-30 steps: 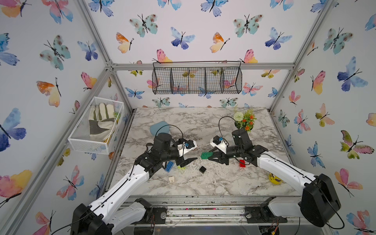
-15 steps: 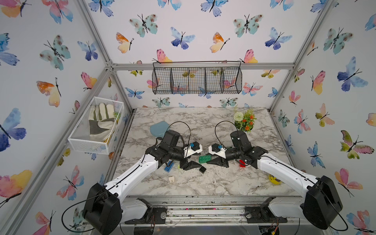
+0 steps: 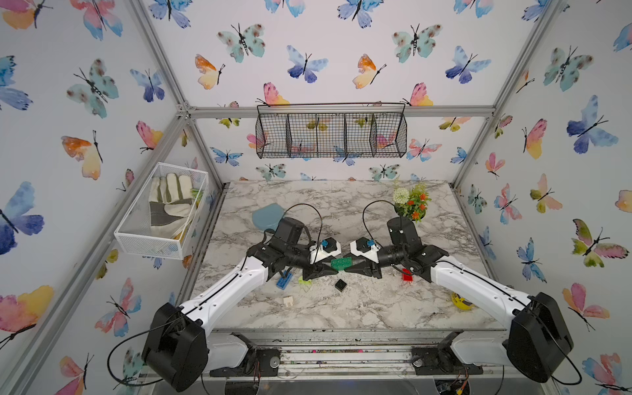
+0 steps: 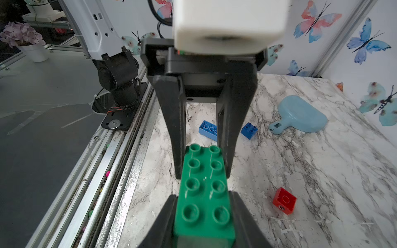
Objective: Assemble the number 1 with lego
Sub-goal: Pick up the lego brick from the center of the board.
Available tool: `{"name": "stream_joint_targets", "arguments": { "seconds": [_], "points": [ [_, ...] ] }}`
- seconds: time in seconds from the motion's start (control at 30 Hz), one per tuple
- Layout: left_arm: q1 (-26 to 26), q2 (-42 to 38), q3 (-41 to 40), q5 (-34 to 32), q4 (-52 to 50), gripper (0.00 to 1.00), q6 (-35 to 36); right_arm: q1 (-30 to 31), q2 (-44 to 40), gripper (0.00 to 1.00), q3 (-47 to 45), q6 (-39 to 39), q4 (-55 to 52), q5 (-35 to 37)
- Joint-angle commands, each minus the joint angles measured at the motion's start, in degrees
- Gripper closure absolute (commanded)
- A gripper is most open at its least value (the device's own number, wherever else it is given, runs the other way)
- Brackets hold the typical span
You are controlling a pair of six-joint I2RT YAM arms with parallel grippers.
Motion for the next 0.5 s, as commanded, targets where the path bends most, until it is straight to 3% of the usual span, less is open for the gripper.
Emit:
{"name": "stream_joint_targets", "arguments": {
  "seconds": [0.0, 0.1, 0.17, 0.3, 0.37, 0.47],
  "points": [
    [-0.2, 0.1, 0.6, -1.3, 1.1, 0.65, 0.5, 0.2, 0.6, 0.98, 0.4, 1.7, 1.9, -1.6],
    [-0.1, 0.0, 0.7, -0.9, 1.6, 0.62, 0.3, 0.2, 0.7, 0.98, 0.0, 1.9, 1.9, -0.9],
    [-0.2, -0.1, 0.5, -0.8, 1.8, 0.68, 0.3, 0.2, 0.6, 0.96, -0.1, 2.4, 2.0, -0.7],
    [-0.1, -0.5, -0.5, -5.3, 3.6, 0.79, -0.1, 0.2, -0.4, 0.50, -0.4, 8.1, 2.9, 2.9],
    [-0.1, -0.5, -1.3, -9.2, 3.6, 0.78, 0.1, 0.2, -2.0, 0.40, -0.7, 10.7, 1.5, 5.8],
    [-0.3, 0.3, -3.0, -15.7, 2.7, 0.78, 1.5, 0.2, -5.9, 0.38, -3.3, 17.2, 0.0, 14.6]
  ]
}}
